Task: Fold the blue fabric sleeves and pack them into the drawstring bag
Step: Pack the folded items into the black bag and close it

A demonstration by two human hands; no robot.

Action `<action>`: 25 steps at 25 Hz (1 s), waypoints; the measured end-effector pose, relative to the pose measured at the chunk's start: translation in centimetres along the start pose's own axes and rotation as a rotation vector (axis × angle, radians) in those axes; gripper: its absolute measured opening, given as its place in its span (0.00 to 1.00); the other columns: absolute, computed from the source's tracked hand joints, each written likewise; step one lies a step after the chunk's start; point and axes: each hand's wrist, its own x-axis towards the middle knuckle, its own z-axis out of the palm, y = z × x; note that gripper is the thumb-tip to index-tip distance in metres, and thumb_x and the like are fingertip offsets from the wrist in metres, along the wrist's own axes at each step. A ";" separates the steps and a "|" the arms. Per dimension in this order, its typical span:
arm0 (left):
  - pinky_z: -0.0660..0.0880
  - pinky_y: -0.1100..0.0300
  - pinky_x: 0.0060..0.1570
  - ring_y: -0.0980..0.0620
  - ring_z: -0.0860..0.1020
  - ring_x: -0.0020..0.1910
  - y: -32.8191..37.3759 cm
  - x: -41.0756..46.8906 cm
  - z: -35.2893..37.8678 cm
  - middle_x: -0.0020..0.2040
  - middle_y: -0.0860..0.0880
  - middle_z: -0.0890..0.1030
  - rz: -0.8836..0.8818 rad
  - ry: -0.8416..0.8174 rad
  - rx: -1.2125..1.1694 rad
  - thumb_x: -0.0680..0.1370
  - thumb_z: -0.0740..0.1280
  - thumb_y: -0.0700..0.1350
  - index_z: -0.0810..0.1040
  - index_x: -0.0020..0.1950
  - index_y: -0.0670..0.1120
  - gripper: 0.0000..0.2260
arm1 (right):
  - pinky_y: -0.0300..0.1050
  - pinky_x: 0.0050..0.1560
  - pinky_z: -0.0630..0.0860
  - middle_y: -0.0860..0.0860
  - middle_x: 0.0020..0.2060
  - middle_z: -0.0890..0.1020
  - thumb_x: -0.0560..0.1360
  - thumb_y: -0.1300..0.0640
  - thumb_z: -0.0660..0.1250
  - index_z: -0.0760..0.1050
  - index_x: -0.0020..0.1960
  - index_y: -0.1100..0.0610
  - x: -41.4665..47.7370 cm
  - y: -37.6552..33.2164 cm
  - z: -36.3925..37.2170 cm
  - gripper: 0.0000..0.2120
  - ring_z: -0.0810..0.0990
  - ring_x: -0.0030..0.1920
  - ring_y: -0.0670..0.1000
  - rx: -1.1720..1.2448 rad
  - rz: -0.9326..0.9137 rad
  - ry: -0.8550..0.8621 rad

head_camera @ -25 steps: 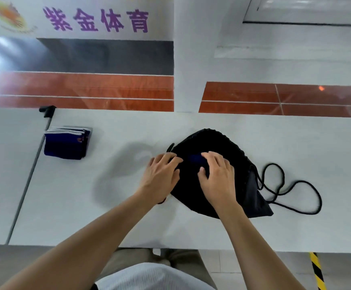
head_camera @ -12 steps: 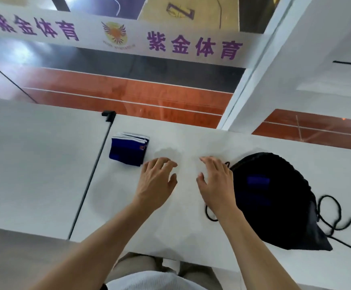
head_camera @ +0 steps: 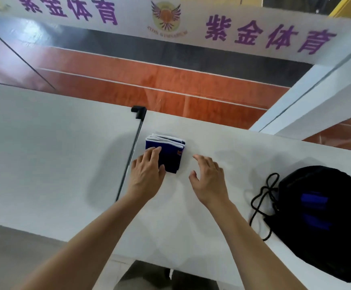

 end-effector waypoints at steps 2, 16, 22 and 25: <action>0.64 0.45 0.68 0.39 0.68 0.71 -0.8 1.7 0.5 0.78 0.44 0.63 -0.076 -0.027 0.001 0.81 0.62 0.48 0.60 0.79 0.47 0.26 | 0.51 0.68 0.66 0.52 0.70 0.73 0.79 0.52 0.62 0.64 0.76 0.52 2.0 -0.6 1.2 0.26 0.72 0.67 0.55 0.008 -0.014 -0.037; 0.72 0.54 0.57 0.47 0.75 0.57 -0.8 3.9 2.6 0.59 0.48 0.76 -0.322 -0.091 -0.507 0.78 0.68 0.43 0.64 0.72 0.62 0.26 | 0.42 0.56 0.76 0.47 0.61 0.75 0.78 0.57 0.69 0.58 0.78 0.48 5.7 -1.6 4.4 0.33 0.78 0.55 0.49 0.595 0.300 -0.015; 0.79 0.50 0.56 0.51 0.81 0.53 2.1 0.3 3.1 0.55 0.51 0.80 -0.358 -0.104 -0.788 0.74 0.73 0.42 0.68 0.64 0.61 0.24 | 0.43 0.54 0.79 0.53 0.58 0.82 0.76 0.55 0.72 0.76 0.66 0.57 2.4 0.9 2.0 0.20 0.82 0.55 0.51 0.794 0.531 -0.041; 0.79 0.56 0.54 0.54 0.80 0.54 4.6 -1.3 3.1 0.56 0.53 0.79 -0.294 -0.104 -0.855 0.74 0.73 0.39 0.69 0.63 0.61 0.25 | 0.36 0.45 0.79 0.50 0.51 0.83 0.76 0.57 0.71 0.77 0.63 0.54 -0.2 2.0 -0.3 0.16 0.83 0.52 0.50 0.848 0.494 0.052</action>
